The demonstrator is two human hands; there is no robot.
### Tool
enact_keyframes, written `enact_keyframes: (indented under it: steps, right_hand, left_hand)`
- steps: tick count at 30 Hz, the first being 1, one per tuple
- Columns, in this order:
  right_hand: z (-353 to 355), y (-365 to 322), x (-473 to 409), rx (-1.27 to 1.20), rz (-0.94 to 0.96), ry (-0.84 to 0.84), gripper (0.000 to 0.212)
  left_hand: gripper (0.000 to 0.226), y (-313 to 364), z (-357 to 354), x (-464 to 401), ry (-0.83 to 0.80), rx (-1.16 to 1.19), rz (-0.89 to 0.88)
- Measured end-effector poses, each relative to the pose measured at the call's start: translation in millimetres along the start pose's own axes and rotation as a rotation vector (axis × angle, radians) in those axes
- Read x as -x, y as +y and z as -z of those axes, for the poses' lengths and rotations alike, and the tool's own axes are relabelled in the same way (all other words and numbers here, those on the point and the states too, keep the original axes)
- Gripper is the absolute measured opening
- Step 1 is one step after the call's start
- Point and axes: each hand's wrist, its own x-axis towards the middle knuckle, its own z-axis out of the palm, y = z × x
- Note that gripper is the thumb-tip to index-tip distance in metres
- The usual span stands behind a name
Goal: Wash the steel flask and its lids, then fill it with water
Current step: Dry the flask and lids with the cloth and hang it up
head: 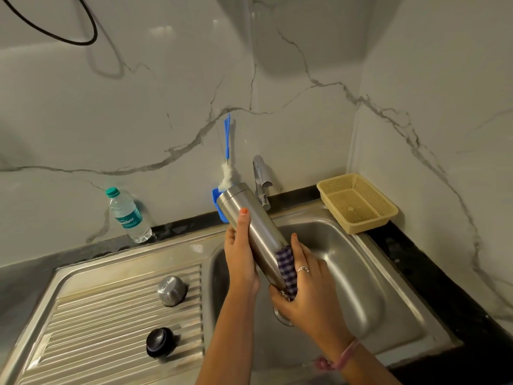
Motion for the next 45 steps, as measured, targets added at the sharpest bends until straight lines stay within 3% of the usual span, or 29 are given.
enact_keyframes:
  steps: [6,10,16,21,24,28,33,37,38,42,45]
  right_hand:
    - [5,-10,-18,-0.039,0.116,-0.124,0.096]
    - [21,-29,-54,-0.383,0.037,-0.225,0.079]
    - [15,-43,-127,-0.403,-0.041,-0.144,0.086]
    - [21,-57,-144,-0.334,0.0,-0.199,0.079]
    - [13,-47,-98,-0.293,0.063,-0.239,0.072]
    - [4,-16,-26,-0.183,0.095,-0.277,0.068]
    - [-6,-1,0,-0.177,0.051,-0.252,0.067]
    - [-1,-3,-11,-0.087,0.081,-0.195,0.074]
    - [0,-5,-14,-0.083,0.087,-0.195,0.077]
    - [5,-19,-37,-0.308,-0.012,-0.212,0.068]
    - [5,-32,-79,-0.547,-0.058,-0.149,0.052]
  left_hand:
    - [0.088,3,4,-1,-0.014,0.108,0.004]
    - [0.067,5,7,3,-0.118,0.165,0.074]
    - [0.052,-5,1,15,-0.199,0.06,0.063]
    - [0.069,-13,1,14,-0.131,0.062,0.104]
    - [0.069,-12,7,5,-0.079,0.114,0.033]
    - [0.098,-5,24,-11,0.041,0.207,0.071]
    - [0.077,-12,24,-3,0.085,0.241,0.071]
    - [0.118,-19,17,3,0.062,0.208,0.141]
    - [0.119,-22,18,2,0.042,0.205,0.148]
    - [0.074,-24,18,9,-0.127,0.237,0.12]
    - [0.078,-29,15,18,-0.231,0.242,0.123]
